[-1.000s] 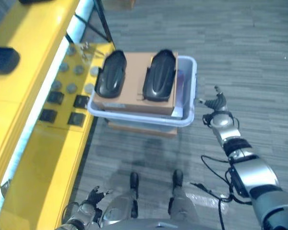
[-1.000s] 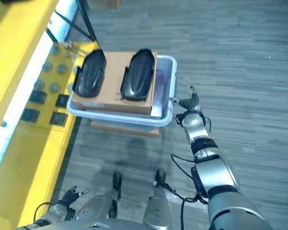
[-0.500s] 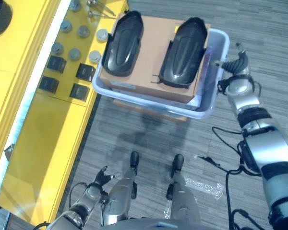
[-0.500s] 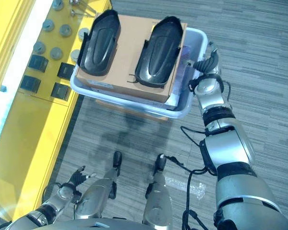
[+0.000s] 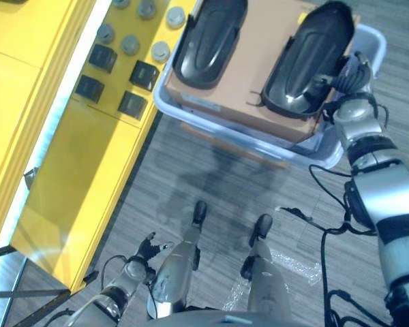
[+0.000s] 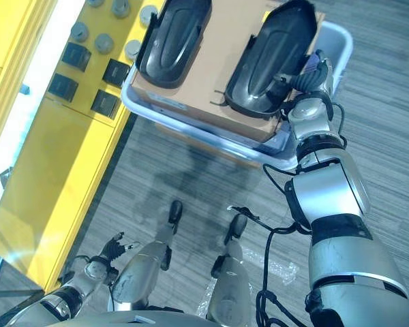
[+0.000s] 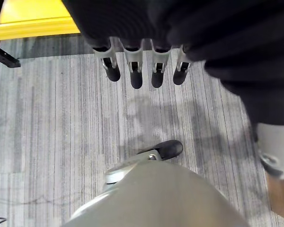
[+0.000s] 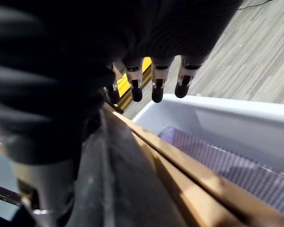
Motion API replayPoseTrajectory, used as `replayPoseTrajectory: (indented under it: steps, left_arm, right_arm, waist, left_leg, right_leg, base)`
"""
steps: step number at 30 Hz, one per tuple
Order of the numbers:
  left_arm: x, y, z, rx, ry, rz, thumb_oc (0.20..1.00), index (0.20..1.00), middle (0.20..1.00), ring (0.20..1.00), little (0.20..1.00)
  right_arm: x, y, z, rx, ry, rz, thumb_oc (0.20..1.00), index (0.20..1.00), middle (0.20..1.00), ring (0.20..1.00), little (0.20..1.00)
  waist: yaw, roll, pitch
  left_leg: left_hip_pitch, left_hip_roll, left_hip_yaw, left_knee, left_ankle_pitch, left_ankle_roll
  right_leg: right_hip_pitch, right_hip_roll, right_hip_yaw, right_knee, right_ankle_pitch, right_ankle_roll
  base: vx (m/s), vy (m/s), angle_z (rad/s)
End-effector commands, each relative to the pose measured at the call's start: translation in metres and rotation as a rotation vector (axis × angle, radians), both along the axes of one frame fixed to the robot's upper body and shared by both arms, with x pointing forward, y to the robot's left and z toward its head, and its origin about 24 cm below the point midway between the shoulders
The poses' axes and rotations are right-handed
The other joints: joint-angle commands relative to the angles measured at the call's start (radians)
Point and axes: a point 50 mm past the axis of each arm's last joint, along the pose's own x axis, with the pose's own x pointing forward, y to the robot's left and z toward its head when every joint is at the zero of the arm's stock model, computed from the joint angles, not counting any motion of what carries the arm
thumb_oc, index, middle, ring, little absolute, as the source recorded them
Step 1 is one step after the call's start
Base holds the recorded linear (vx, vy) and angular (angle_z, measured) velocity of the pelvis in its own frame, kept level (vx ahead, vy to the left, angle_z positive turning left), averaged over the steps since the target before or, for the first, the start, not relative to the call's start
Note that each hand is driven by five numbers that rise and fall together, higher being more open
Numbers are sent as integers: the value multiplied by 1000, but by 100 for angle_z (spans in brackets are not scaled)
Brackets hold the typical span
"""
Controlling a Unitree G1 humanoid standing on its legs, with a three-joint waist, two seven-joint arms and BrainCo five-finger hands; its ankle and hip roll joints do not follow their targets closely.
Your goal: Move parts from the plastic box to the shelf.
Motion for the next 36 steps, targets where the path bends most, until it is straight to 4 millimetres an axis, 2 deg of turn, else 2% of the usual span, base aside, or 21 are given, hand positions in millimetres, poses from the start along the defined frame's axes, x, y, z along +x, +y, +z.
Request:
replayPoseTrajectory:
  steps: [1,2,3,4,5,7,11,14,16,17,19,22,24,26,28,29,30,31,32,34,36]
  left_arm:
    - [13,-10,6,-3,-32,-51,1000,1000,1000,1000,1000]
    - [15,-14,7,-11,-38,-59,1000,1000,1000,1000,1000]
    - [18,-19,9,-20,-47,-76,1000,1000,1000,1000,1000]
    - [18,-19,9,-20,-47,-76,1000,1000,1000,1000,1000]
    - [19,-20,10,-24,-49,-82,1000,1000,1000,1000,1000]
    - [18,-23,10,-33,-48,-92,1000,1000,1000,1000,1000]
    - [17,-20,9,-29,-41,-80,1000,1000,1000,1000,1000]
    - [20,-9,11,-24,-56,-20,1000,1000,1000,1000,1000]
    - [29,2,20,-47,-118,61,1000,1000,1000,1000,1000]
    - [29,2,20,-46,-118,61,1000,1000,1000,1000,1000]
    - [38,6,31,-88,-189,109,1000,1000,1000,1000,1000]
    - [47,7,49,-99,-281,37,1000,1000,1000,1000,1000]
    - [56,15,72,-146,-393,49,1000,1000,1000,1000,1000]
    - [56,19,78,-164,-417,53,1000,1000,1000,1000,1000]
    - [58,23,103,-248,-517,66,1000,1000,1000,1000,1000]
    - [57,24,103,-246,-514,65,1000,1000,1000,1000,1000]
    - [60,22,122,-369,-579,90,1000,1000,1000,1000,1000]
    - [60,22,122,-368,-575,88,1000,1000,1000,1000,1000]
    - [63,19,134,-426,-615,88,1000,1000,1000,1000,1000]
    - [61,13,138,-498,-605,67,1000,1000,1000,1000,1000]
    - [65,3,144,-581,-608,67,1000,1000,1000,1000,1000]
  right_arm:
    - [-4,-10,33,-101,-25,-29,1000,1000,1000,1000,1000]
    - [-5,-13,29,-97,-6,-41,1000,1000,1000,1000,1000]
    - [-6,-16,21,-96,44,-40,821,821,821,821,821]
    - [-6,-16,21,-96,44,-40,592,592,592,592,592]
    - [-7,-18,19,-91,63,-38,200,200,200,200,200]
    - [-11,-27,8,-54,92,-61,200,200,200,200,200]
    - [-14,-31,-5,-18,87,-66,200,200,200,200,200]
    - [-12,-25,-18,40,76,-12,200,200,200,200,200]
    - [-5,-7,-20,17,45,55,200,200,200,200,200]
    - [-5,-7,-21,17,46,56,200,200,200,200,200]
    - [-3,3,-22,-25,22,106,200,200,200,200,200]
    - [-8,0,-19,-103,9,118,200,200,200,200,200]
    - [-12,5,-15,-186,-20,161,200,200,200,200,200]
    - [-13,8,-15,-217,-22,183,200,200,200,200,200]
    - [-21,17,-19,-294,-37,236,200,200,200,200,200]
    - [-21,16,-21,-292,-34,235,200,200,200,200,200]
    - [-31,28,-23,-366,-55,306,200,200,200,200,200]
    - [-32,28,-25,-364,-52,305,200,200,200,200,200]
    - [-37,33,-26,-404,-61,331,200,200,200,200,200]
    - [-43,35,-37,-448,-31,344,200,200,200,200,200]
    - [-46,49,-40,-489,-40,395,200,200,200,200,200]
  waist:
    - [5,-23,-11]
    - [7,-20,-8]
    - [10,-17,-3]
    - [10,-16,-3]
    - [12,-15,-3]
    - [14,-11,-9]
    - [10,-16,-20]
    - [-3,-33,-32]
    - [-18,-65,-40]
    - [-17,-66,-39]
    - [-25,-84,-46]
    - [-36,-110,-67]
    - [-45,-137,-98]
    - [-46,-146,-108]
    - [-54,-165,-144]
    - [-52,-167,-143]
    - [-68,-176,-169]
    - [-66,-178,-170]
    - [-75,-179,-184]
    - [-84,-183,-213]
    - [-100,-189,-239]
  left_leg:
    - [-8,12,16,-7,-13,-80]
    - [-13,10,13,-7,-11,-80]
    - [-17,8,8,-7,-9,-80]
    - [-17,8,7,-7,-9,-80]
    - [-17,8,5,-7,-9,-81]
    - [-15,4,-2,-7,-9,-78]
    - [-1,3,-9,-7,-14,-77]
    - [19,7,-3,-7,-24,-74]
    - [52,15,12,-7,-35,-72]
    - [54,15,13,-7,-35,-72]
    - [77,23,22,-7,-40,-71]
    - [119,32,34,-7,-51,-68]
    - [167,45,57,-7,-62,-66]
    - [184,50,66,-6,-67,-63]
    - [236,61,89,-3,-80,-62]
    - [241,61,89,-3,-81,-63]
    - [271,68,97,-2,-88,-63]
    - [273,68,96,-2,-89,-63]
    - [288,72,100,-1,-92,-64]
    - [322,78,102,-1,-102,-63]
    - [358,83,114,1,-113,-63]
  right_leg:
    - [74,-85,50,-2,-31,113]
    - [72,-86,49,-2,-31,114]
    - [71,-89,44,-2,-31,115]
    - [71,-89,43,-2,-31,115]
    - [72,-90,41,-3,-31,116]
    - [78,-95,37,-3,-35,118]
    - [93,-96,36,-3,-42,118]
    - [111,-96,35,-3,-47,118]
    - [129,-90,45,-2,-48,113]
    - [130,-90,46,-2,-49,113]
    - [147,-84,50,1,-58,108]
    - [184,-78,49,5,-72,103]
    - [215,-70,63,6,-81,102]
    - [225,-67,67,9,-87,101]
    - [269,-63,73,17,-101,96]
    - [274,-63,73,16,-102,96]
    - [299,-59,71,22,-113,95]
    - [301,-59,70,22,-113,95]
    - [315,-58,70,24,-119,93]
    - [349,-54,66,26,-133,90]
    - [373,-49,74,34,-146,88]
  base:
    - [2,15,11]
    - [2,-3,9]
    - [3,-2,6]
    - [5,-7,6]
    - [8,-2,8]
    - [29,6,9]
    - [35,5,4]
    - [20,-13,2]
    - [37,-46,0]
    - [20,-55,-3]
    - [18,-62,-6]
    - [42,-75,-9]
    - [26,-71,-26]
    - [23,-48,-36]
    - [60,-92,-44]
    - [83,-105,-26]
    - [37,-49,-21]
    - [51,-66,-10]
    - [47,-44,-5]
    - [69,-47,-6]
    - [55,-37,-9]
